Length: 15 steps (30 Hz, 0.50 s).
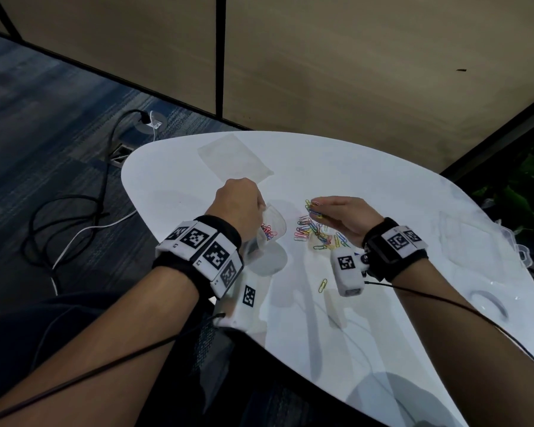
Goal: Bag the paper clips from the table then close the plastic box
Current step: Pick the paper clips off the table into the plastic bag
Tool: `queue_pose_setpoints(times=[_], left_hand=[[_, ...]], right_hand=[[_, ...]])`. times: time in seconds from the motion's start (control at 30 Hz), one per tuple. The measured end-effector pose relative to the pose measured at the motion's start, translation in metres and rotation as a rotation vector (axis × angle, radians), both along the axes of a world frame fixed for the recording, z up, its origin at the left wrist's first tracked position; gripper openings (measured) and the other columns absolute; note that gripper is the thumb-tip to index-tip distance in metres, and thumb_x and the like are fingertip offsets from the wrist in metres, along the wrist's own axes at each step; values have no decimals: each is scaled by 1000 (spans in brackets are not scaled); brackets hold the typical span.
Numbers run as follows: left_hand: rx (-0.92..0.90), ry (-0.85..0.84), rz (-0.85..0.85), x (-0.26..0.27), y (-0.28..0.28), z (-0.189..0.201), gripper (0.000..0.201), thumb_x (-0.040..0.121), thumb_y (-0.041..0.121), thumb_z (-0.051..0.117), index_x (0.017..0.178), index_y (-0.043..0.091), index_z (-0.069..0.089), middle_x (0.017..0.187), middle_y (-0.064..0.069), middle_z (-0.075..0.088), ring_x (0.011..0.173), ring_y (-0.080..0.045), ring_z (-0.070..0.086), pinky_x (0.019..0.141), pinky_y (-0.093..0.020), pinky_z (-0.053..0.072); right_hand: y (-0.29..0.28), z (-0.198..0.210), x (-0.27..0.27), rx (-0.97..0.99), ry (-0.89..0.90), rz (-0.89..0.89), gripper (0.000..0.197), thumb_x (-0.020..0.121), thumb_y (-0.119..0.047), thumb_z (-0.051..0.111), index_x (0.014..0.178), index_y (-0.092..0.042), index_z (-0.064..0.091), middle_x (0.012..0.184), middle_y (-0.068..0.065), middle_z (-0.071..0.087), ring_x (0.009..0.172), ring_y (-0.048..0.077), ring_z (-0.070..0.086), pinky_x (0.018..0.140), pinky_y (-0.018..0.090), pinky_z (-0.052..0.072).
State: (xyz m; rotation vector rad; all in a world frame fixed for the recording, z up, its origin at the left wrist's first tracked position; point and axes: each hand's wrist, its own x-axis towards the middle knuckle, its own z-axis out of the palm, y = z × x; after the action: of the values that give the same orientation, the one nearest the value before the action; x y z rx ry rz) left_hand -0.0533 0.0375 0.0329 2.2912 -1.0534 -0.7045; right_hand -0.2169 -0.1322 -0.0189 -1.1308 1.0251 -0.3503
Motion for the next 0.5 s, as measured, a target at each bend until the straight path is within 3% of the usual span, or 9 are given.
queue_pose_setpoints(times=[0.1, 0.23, 0.3, 0.37, 0.43, 0.5], left_hand=[[3, 8, 0, -1, 0, -1, 19, 93, 8, 58, 97, 10, 76, 98, -11, 75, 89, -29, 73, 86, -34, 60], [-7, -21, 5, -2, 0, -3, 17, 92, 11, 60, 95, 13, 77, 97, -11, 75, 94, -29, 71, 85, -33, 57], [-10, -27, 4, -3, -1, -3, 18, 92, 13, 60, 93, 13, 78, 99, -11, 74, 95, -29, 70, 85, -34, 57], [-11, -30, 10, -3, -1, -2, 19, 93, 14, 60, 95, 13, 78, 102, -11, 74, 95, -30, 69, 86, -36, 58], [-15, -25, 16, -1, -1, -1, 19, 92, 12, 60, 95, 12, 78, 102, -11, 73, 94, -30, 70, 86, -37, 59], [-19, -10, 20, 0, 0, 0, 18, 92, 9, 59, 93, 10, 78, 99, -11, 74, 89, -31, 72, 85, -37, 60]], right_hand=[[28, 18, 13, 84, -94, 106, 13, 85, 10, 64, 96, 7, 69, 88, 13, 74, 84, 19, 73, 76, 22, 58], [58, 19, 34, -10, 15, 199, 16, 88, 9, 59, 102, 9, 68, 93, 20, 71, 77, 20, 70, 71, 19, 59], [66, 15, 43, -74, 67, 214, 24, 90, 13, 52, 111, 13, 64, 103, 25, 68, 80, 21, 68, 75, 18, 59], [71, 10, 48, -128, 106, 244, 30, 85, 16, 55, 114, 12, 63, 107, 26, 69, 85, 24, 68, 85, 26, 58], [75, 12, 50, -307, 186, 315, 29, 81, 9, 65, 109, 2, 70, 97, 19, 74, 82, 21, 71, 90, 33, 57], [75, 19, 48, -616, 325, 519, 20, 80, -2, 67, 95, -10, 77, 84, 7, 76, 75, 16, 70, 82, 30, 58]])
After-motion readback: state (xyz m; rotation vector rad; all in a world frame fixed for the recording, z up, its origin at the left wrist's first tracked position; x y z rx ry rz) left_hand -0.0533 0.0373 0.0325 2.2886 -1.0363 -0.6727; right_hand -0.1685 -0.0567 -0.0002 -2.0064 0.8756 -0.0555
